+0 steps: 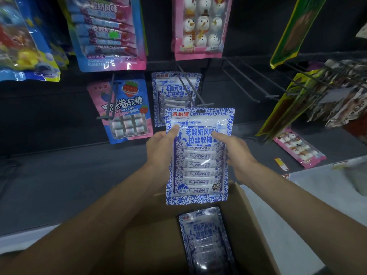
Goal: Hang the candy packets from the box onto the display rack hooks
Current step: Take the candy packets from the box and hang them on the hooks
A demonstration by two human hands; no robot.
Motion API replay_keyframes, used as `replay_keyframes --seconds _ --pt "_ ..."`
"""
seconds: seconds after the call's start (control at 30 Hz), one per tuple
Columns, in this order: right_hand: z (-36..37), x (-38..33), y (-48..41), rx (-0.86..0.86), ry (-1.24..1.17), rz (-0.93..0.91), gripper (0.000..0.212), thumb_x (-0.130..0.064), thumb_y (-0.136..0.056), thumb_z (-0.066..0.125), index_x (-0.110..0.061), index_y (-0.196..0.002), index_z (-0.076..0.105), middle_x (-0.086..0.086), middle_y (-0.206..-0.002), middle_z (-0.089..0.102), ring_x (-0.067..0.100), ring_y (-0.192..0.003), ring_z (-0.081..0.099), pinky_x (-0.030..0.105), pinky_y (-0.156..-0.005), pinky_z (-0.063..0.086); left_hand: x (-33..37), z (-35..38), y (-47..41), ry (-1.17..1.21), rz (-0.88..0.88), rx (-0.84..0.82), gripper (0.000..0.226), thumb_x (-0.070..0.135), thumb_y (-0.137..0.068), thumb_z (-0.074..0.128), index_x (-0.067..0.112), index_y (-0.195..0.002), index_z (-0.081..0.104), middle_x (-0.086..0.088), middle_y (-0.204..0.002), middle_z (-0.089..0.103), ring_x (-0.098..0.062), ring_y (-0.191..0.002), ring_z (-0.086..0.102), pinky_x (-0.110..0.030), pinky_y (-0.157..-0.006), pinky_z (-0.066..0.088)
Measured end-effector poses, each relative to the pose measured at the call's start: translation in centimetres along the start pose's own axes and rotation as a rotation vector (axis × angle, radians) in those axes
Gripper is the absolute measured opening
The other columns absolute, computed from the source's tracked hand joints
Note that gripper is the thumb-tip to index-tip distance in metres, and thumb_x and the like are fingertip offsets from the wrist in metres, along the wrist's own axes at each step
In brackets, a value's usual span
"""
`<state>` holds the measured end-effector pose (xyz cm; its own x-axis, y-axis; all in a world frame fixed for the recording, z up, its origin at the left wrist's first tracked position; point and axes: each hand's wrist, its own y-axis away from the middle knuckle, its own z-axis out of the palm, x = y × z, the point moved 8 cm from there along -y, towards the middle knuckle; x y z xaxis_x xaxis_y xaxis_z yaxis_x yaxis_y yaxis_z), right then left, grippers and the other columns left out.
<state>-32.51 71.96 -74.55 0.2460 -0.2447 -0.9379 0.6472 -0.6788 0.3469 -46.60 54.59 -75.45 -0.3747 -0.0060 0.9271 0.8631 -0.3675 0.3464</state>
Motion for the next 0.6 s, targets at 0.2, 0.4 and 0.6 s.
replay_keyframes --seconds 0.2,0.4,0.6 --pt "-0.2 0.4 -0.5 0.015 0.001 0.003 0.041 -0.041 -0.09 0.079 -0.014 -0.12 0.072 -0.004 -0.103 0.082 0.014 -0.09 0.08 0.03 -0.069 0.052 0.3 0.2 0.1 -0.005 -0.014 -0.001 0.055 0.054 -0.09 0.077 0.007 -0.116 0.065 -0.008 -0.117 0.075 -0.028 -0.115 0.068 -0.051 -0.105 0.049" --pt "-0.4 0.2 -0.3 0.02 0.002 0.018 0.033 -0.039 -0.092 0.079 -0.015 -0.114 0.072 -0.004 -0.096 0.082 0.009 -0.077 0.079 0.026 -0.063 0.052 0.4 -0.1 1.3 -0.066 0.028 0.028 0.038 0.045 -0.098 0.07 0.01 -0.114 0.067 -0.001 -0.113 0.072 -0.017 -0.103 0.065 -0.032 -0.081 0.048" --pt "-0.3 0.4 -0.6 0.068 -0.024 0.032 0.061 -0.053 -0.078 0.086 -0.016 -0.123 0.069 0.003 -0.113 0.079 0.025 -0.101 0.076 0.043 -0.092 0.06 -1.9 -0.3 3.9 -0.188 0.036 -0.083 0.036 0.045 -0.096 0.073 0.012 -0.109 0.068 -0.004 -0.105 0.077 -0.02 -0.093 0.076 -0.039 -0.081 0.061"
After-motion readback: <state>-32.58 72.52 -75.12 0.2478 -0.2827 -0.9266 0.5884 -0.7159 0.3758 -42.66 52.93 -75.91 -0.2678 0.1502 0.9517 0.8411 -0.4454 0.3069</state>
